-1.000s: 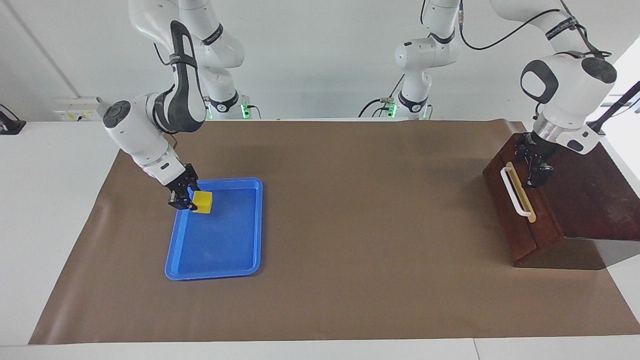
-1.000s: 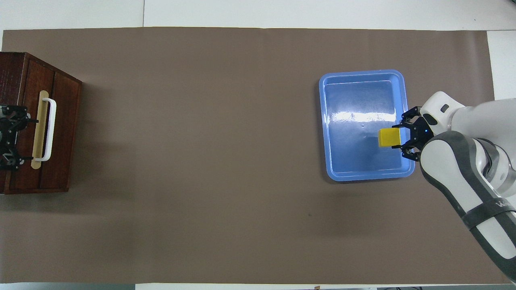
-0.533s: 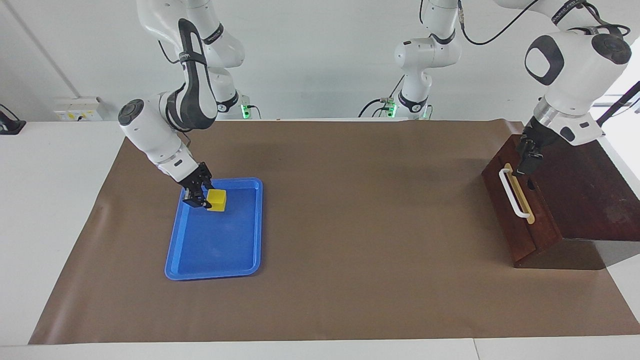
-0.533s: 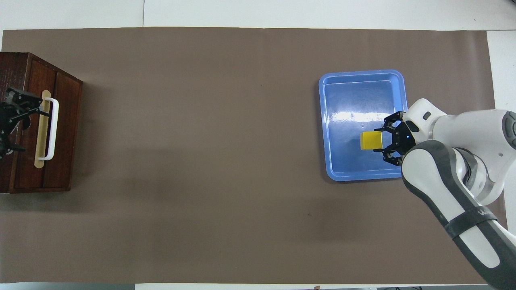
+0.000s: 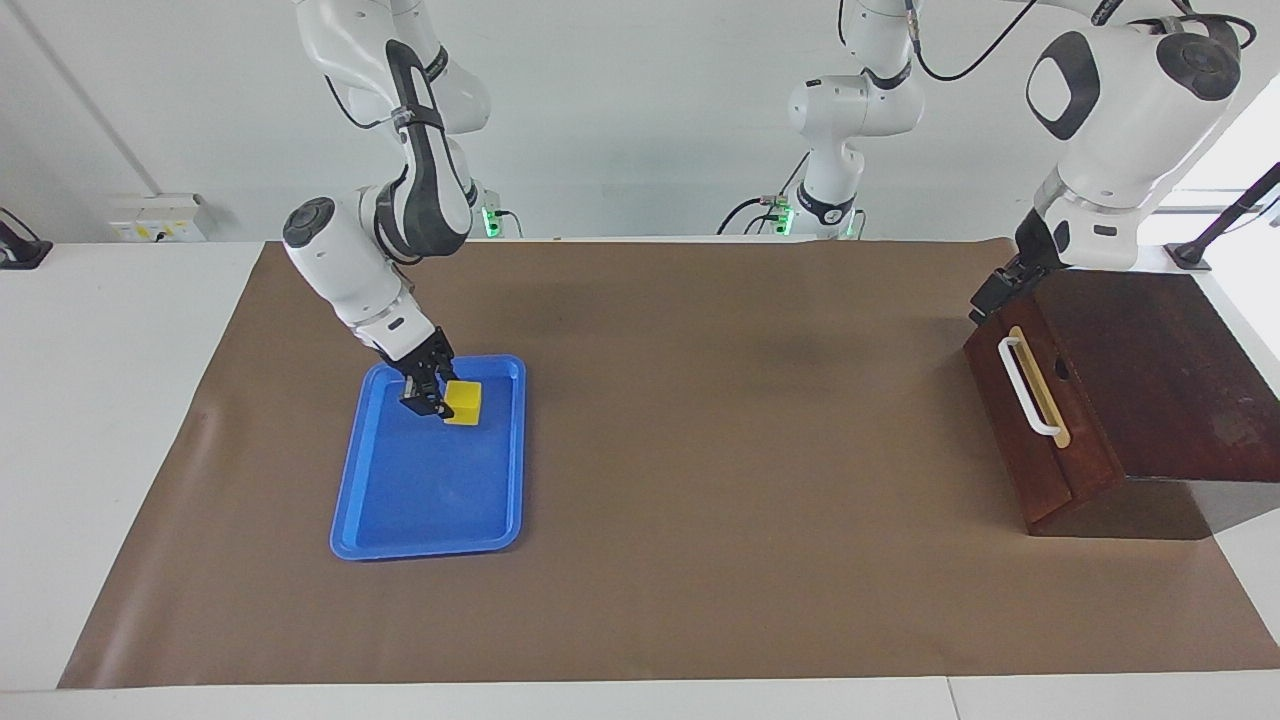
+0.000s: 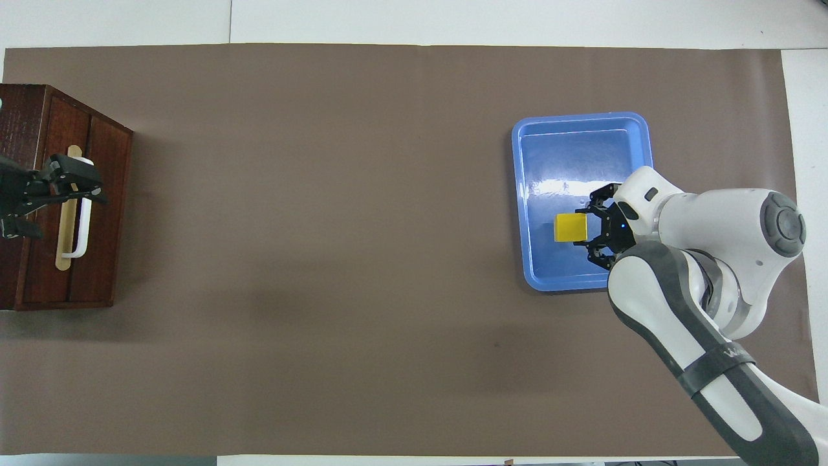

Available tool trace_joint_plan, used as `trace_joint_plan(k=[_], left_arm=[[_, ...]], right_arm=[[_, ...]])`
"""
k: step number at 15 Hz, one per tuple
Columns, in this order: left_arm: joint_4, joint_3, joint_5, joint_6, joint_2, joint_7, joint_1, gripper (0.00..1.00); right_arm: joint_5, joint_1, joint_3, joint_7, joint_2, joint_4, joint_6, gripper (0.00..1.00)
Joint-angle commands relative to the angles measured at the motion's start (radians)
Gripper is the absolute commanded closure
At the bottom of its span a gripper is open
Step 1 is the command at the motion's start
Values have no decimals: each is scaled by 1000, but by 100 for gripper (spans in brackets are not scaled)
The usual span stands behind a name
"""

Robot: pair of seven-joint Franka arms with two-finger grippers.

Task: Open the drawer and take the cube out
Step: 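Lower the yellow cube into the blue tray with the right gripper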

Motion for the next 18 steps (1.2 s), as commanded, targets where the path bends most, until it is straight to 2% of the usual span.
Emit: trace_joint_plan(k=[1,6,14,15,16,18], left_arm=[[13,16,-13,-41,1,63,-41,0],[36,13,-12,-101,-1,214,-41,0],[16,15,-13,-93,-17,202,-40,0],[16,15,-13,-93,-17,202,-35,0],[16,18,-13,-93,-17,202,-31,0],[16,16,-13,-103,-19,205,-28,0]], right_arm=[[21,9,2,7,13,-25,52,100],[51,-12,2,-18,34,-25,52,100],[136,-17,1,-145,70,-27,81,100],[137,-15,2,-144,70,-27,79,37],[139,-15,2,-141,70,-27,76,0],[139,-17,2,-141,70,-25,72,0]])
